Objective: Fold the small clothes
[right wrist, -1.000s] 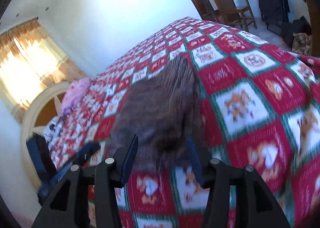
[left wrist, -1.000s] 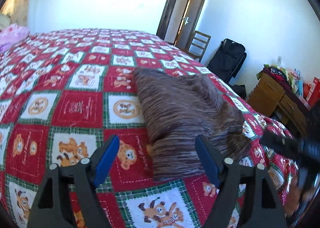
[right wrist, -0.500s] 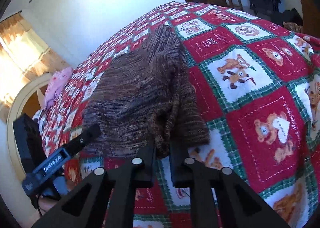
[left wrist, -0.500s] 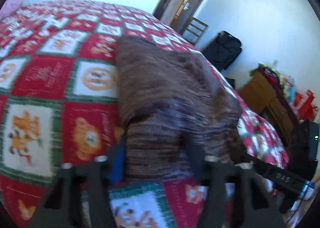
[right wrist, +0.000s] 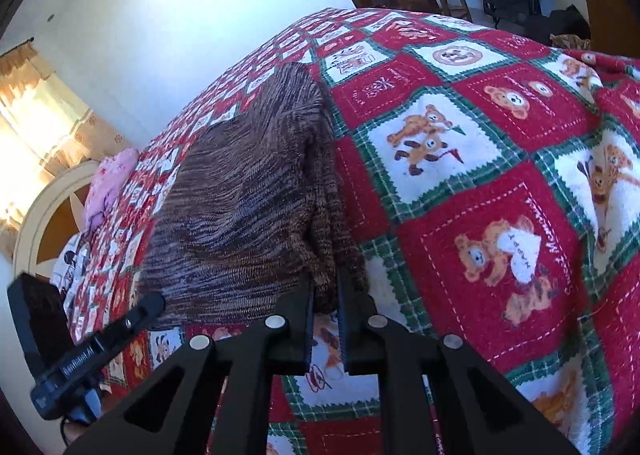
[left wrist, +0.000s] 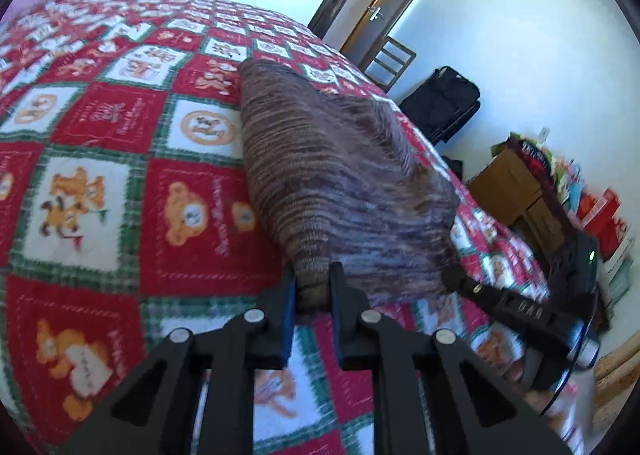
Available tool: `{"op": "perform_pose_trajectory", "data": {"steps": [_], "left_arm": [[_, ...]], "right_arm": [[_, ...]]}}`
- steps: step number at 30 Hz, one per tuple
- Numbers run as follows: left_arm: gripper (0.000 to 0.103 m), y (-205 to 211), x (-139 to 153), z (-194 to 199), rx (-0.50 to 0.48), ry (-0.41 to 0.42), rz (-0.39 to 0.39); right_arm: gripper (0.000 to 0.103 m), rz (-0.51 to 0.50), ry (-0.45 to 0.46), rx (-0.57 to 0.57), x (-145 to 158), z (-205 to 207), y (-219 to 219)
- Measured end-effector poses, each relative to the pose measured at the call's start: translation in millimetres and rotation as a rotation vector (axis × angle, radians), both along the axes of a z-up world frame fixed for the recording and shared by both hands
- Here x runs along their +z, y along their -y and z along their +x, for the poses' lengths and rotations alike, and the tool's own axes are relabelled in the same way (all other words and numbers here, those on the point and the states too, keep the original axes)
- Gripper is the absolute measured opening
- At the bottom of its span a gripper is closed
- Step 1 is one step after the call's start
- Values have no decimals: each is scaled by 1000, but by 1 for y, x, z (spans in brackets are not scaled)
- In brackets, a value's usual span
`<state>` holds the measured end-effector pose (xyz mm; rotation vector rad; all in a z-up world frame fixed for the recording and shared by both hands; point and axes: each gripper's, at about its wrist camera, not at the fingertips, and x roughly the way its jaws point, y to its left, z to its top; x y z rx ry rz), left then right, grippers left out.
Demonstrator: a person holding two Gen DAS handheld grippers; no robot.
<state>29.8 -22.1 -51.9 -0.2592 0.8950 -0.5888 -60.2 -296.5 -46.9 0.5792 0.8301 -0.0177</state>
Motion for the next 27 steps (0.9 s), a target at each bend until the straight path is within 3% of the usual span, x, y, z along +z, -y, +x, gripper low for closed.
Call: {"op": "perform_pose_trajectory", "data": {"steps": [4, 8, 9, 10, 12, 14, 17, 21, 25, 27], "left_arm": [[15, -7, -2, -7, -22, 20, 52], [21, -9, 13, -8, -41, 87, 101], [31, -8, 20, -6, -37, 117, 121], [50, -8, 25, -3, -29, 135, 135], [70, -9, 38, 4, -4, 182, 135], [70, -4, 55, 17, 7, 243, 112], [74, 10, 64, 39, -20, 262, 102], [74, 29, 57, 84, 31, 208, 94], [74, 42, 36, 119, 57, 173, 155], [74, 44, 23, 131, 76, 128, 196]], "right_arm": [[11, -5, -19, 1, 4, -11, 2], [11, -144, 66, -55, 40, -26, 1], [11, -181, 97, -65, 54, -25, 0], [11, -191, 115, -58, 63, -21, 1], [11, -194, 143, -32, 78, -6, 1], [11, -233, 156, -5, 89, 21, -1], [11, -267, 127, 51, 88, 71, -2], [11, -280, 37, 67, 66, 128, 0], [11, -172, -85, 107, 26, 172, 1], [11, -163, -71, 98, 17, 180, 0]]}}
